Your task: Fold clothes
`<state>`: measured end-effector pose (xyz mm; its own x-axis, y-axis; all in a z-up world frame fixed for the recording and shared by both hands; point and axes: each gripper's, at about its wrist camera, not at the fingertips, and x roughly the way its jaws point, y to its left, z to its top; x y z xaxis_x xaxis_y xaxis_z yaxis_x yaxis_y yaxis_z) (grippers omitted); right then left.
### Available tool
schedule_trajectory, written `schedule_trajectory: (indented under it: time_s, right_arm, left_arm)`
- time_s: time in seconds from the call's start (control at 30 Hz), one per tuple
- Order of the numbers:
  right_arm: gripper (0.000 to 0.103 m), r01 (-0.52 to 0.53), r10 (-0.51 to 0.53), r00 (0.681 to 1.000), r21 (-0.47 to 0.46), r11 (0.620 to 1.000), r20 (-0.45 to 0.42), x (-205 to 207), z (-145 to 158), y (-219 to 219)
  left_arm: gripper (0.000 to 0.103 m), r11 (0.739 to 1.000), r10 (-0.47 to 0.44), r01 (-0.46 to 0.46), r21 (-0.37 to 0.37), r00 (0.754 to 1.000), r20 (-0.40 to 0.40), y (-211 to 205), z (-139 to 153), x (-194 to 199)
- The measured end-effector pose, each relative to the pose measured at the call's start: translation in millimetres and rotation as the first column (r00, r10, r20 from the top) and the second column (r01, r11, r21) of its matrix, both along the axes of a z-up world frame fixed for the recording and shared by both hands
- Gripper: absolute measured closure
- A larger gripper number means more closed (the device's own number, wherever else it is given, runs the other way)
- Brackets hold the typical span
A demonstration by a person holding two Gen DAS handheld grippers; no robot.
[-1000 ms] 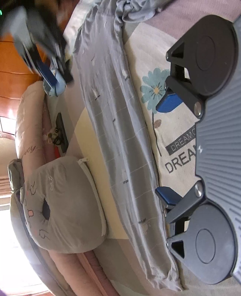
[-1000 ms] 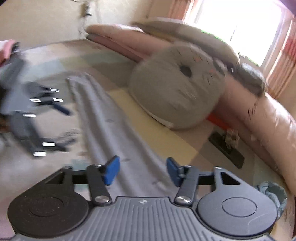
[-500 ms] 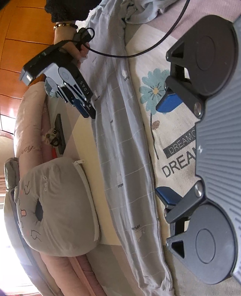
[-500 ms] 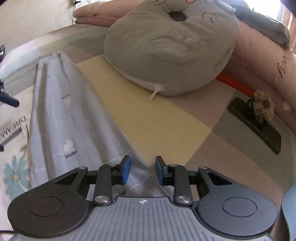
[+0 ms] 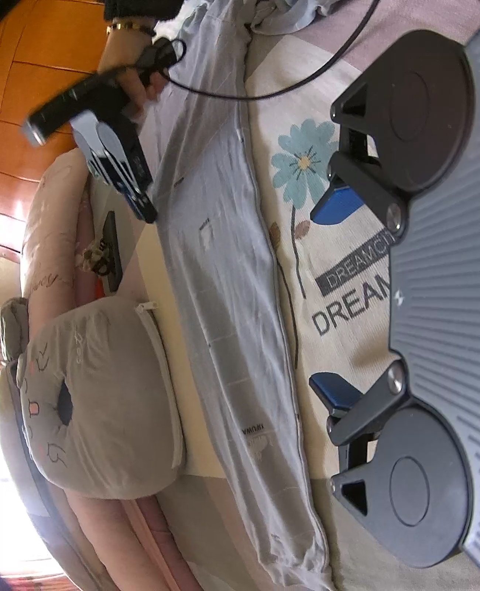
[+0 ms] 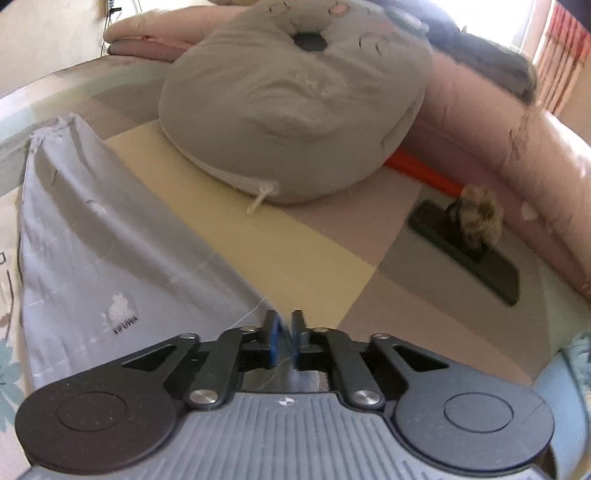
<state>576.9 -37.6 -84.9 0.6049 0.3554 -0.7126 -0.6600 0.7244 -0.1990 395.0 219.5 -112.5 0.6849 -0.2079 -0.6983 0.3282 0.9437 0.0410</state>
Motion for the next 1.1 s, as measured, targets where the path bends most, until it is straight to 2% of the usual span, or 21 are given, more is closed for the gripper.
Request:
schedule_trajectory:
  time_s: [0.07,0.13,0.2,0.33,0.43,0.53,0.6,0.67,0.73,0.77,0.8,0.83,0.9,0.97,1.07,1.1]
  right_arm:
    - [0.079,-0.014,0.014,1.000,0.023,1.000,0.026,-12.2,12.5,2.6]
    - [0.077,-0.076,0.075,0.997,0.036,0.996,0.019,-27.8,20.0,13.7]
    - [0.070,-0.144,0.144,0.990,0.045,0.989,0.003,-45.4,24.2,25.3]
    - [0.067,-0.272,0.275,0.959,0.054,0.961,-0.066,-83.9,17.6,43.1]
    - [0.067,-0.349,0.349,0.933,0.014,0.937,-0.091,-113.1,1.9,53.6]
    - [0.068,-0.342,0.337,0.938,-0.053,0.938,-0.080,-122.0,-14.5,63.2]
    - [0.072,-0.306,0.305,0.942,0.013,0.952,-0.136,-119.6,-14.5,60.8]
    - [0.071,-0.307,0.315,0.929,0.070,0.949,-0.196,-123.7,-10.3,53.9]
    - [0.070,-0.267,0.273,0.945,0.060,0.962,-0.180,-133.1,-6.0,50.1]
    - [0.066,-0.217,0.224,0.959,0.060,0.974,-0.175,-137.2,-3.5,48.3]
    - [0.053,-0.152,0.164,0.970,0.076,0.985,-0.181,-139.4,-1.1,46.1]
    - [0.046,-0.086,0.103,0.979,0.101,0.991,-0.174,-142.4,1.6,45.4]
    - [0.024,0.015,0.007,0.989,0.150,0.989,-0.145,-151.1,6.2,47.1]
    - [0.012,0.060,-0.037,0.993,0.208,0.976,-0.113,-160.9,7.5,52.4]
    - [0.006,0.093,-0.047,0.989,0.335,0.938,-0.144,-161.4,-2.2,53.0]
    - [0.006,0.087,-0.025,0.984,0.349,0.933,-0.178,-157.2,-7.5,54.0]
  left_arm:
    - [0.016,1.000,0.014,-0.014,0.004,1.000,0.002,4.7,1.4,-0.4]
    - [0.016,0.999,0.044,-0.044,0.010,0.999,0.005,11.7,2.6,-0.1]
    - [0.016,0.998,0.070,-0.070,-0.005,0.998,0.001,19.5,3.0,1.6]
    - [0.016,0.994,0.100,-0.100,-0.039,0.995,0.005,31.7,5.4,1.7]
    - [0.016,0.993,0.099,-0.098,-0.067,0.995,0.012,36.1,7.2,1.4]
    - [0.016,0.992,0.102,-0.101,-0.072,0.995,0.015,37.3,7.1,2.5]
    - [0.016,0.992,0.105,-0.104,-0.074,0.994,0.013,37.6,6.2,3.5]
    - [0.016,0.991,0.109,-0.108,-0.076,0.994,0.012,37.8,5.5,4.2]
    - [0.016,0.990,0.116,-0.114,-0.085,0.993,0.013,38.6,5.2,4.3]
    - [0.016,0.989,0.120,-0.118,-0.089,0.993,0.013,39.2,5.0,4.8]
    - [0.016,0.988,0.125,-0.124,-0.091,0.992,0.011,39.6,4.8,5.7]
    - [0.016,0.987,0.131,-0.129,-0.091,0.991,0.008,40.0,4.5,6.6]
    - [0.016,0.987,0.141,-0.141,-0.082,0.990,0.002,40.0,2.7,8.9]
    - [0.016,0.980,0.188,-0.188,-0.063,0.982,-0.013,40.1,-0.2,11.0]
    - [0.016,0.967,0.250,-0.252,-0.048,0.967,-0.040,41.6,4.5,11.4]
    - [0.016,0.965,0.254,-0.256,-0.051,0.966,-0.041,45.1,13.5,15.4]
